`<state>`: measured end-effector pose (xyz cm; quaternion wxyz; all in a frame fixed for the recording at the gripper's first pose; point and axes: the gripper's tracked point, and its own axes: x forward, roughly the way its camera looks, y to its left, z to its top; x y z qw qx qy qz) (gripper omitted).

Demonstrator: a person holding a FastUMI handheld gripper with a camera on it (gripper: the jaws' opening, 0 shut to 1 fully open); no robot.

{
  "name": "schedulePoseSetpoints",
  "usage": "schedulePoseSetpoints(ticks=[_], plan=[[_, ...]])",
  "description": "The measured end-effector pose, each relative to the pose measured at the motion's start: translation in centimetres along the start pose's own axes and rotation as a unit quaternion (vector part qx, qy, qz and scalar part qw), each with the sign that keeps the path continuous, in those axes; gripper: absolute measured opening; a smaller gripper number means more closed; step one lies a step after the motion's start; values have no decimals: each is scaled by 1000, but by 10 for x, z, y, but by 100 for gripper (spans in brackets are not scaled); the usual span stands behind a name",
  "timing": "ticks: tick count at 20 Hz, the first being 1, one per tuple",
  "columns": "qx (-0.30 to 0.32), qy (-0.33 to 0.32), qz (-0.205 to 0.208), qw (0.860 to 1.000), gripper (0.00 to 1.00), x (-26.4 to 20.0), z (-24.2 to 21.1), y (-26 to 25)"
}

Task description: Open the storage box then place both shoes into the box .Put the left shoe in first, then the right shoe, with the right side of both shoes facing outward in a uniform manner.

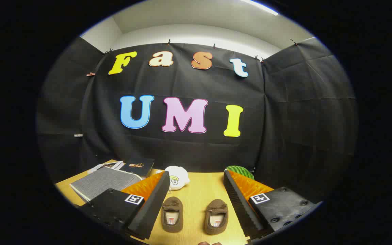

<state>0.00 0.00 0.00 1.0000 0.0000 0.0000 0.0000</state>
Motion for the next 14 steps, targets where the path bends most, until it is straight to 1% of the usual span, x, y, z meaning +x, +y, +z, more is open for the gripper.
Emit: schedulePoseSetpoints(ticks=[2,5,10,14], plan=[[3,2,8,1000,97,-2,-1,7],[-4,12,7,1000,97,-2,-5,10],[-15,2,12,1000,97,-1,2,16],[-9,2,15,1000,97,0,3,20]])
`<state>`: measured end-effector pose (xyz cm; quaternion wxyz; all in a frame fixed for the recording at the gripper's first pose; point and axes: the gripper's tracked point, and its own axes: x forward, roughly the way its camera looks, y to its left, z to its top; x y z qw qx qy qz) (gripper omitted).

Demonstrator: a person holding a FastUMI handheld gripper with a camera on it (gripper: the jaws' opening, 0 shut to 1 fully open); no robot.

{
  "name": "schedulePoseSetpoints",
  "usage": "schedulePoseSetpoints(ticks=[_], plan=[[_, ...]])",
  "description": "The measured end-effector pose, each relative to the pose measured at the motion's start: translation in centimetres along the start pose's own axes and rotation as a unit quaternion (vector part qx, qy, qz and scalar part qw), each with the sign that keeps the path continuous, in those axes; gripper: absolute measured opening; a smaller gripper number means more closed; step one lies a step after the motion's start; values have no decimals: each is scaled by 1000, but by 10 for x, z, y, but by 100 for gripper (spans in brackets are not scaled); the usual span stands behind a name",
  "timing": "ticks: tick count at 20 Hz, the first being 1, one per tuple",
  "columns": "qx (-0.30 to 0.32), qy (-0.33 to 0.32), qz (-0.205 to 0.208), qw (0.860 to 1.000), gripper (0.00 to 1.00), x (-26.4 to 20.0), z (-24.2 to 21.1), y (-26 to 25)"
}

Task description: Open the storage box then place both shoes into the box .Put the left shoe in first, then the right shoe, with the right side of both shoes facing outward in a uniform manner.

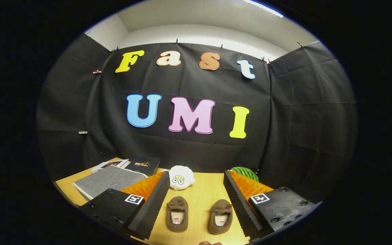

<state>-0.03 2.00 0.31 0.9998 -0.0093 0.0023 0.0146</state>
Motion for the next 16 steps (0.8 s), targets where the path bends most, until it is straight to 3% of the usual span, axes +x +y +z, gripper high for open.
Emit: schedulePoseSetpoints(ticks=[16], plan=[[17,39,-9,999,97,12,-16,-5]])
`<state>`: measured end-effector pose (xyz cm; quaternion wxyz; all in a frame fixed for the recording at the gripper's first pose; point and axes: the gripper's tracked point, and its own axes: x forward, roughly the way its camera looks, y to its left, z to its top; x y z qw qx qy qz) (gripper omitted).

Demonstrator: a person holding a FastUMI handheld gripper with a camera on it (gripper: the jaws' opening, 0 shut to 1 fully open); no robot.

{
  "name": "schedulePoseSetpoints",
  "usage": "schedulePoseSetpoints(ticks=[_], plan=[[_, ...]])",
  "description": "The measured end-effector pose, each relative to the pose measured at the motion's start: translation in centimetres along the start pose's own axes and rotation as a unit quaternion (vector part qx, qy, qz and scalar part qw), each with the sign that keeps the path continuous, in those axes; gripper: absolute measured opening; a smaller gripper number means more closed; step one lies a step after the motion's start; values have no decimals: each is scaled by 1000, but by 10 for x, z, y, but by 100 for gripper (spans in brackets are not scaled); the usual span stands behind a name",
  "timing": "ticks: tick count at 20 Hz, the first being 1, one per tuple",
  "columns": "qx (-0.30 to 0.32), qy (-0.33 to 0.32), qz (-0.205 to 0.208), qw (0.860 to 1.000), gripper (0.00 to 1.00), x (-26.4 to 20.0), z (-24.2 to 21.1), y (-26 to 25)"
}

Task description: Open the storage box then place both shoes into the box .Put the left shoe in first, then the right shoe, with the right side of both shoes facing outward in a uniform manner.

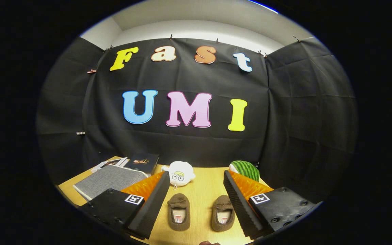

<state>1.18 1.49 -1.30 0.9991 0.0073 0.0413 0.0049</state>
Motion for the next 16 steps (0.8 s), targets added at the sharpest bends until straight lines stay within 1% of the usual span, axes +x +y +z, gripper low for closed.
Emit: schedulePoseSetpoints(ticks=[2,5,8,10,13,16], plan=[[6,18,5,1000,97,5,-7,1],[27,52,25,998,97,13,-19,9],[60,90,68,992,98,22,-30,28],[68,112,89,987,98,28,-41,37],[92,152,109,978,98,33,-60,46],[135,192,135,963,99,37,-76,63]])
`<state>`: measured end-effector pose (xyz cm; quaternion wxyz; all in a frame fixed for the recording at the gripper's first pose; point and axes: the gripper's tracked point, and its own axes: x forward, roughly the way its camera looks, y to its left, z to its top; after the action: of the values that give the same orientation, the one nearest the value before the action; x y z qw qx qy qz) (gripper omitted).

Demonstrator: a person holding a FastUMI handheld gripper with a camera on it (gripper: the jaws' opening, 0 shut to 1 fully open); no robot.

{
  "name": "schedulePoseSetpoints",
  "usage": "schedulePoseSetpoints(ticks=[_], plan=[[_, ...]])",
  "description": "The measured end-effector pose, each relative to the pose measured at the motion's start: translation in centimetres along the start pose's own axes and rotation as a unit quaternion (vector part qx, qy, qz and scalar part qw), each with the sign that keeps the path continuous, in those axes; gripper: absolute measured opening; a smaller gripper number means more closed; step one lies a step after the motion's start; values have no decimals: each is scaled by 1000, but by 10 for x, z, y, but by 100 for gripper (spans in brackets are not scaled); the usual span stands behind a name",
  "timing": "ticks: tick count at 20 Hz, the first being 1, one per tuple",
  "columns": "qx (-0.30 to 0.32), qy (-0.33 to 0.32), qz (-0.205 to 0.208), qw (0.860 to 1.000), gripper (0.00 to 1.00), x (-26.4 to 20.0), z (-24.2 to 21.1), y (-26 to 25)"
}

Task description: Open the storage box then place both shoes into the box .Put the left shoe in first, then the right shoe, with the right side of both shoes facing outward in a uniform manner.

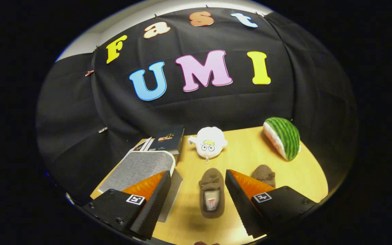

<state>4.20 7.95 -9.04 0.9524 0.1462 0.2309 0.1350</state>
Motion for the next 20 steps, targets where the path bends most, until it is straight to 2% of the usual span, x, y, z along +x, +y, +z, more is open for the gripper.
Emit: schedulePoseSetpoints(ticks=[3,6,11,16,20], plan=[[47,44,55,996,99,15,-18,21],[103,98,125,982,98,23,-41,51],[176,168,192,951,98,35,-76,75],[204,233,241,920,98,49,-121,98],[267,266,273,885,98,53,-136,113]])
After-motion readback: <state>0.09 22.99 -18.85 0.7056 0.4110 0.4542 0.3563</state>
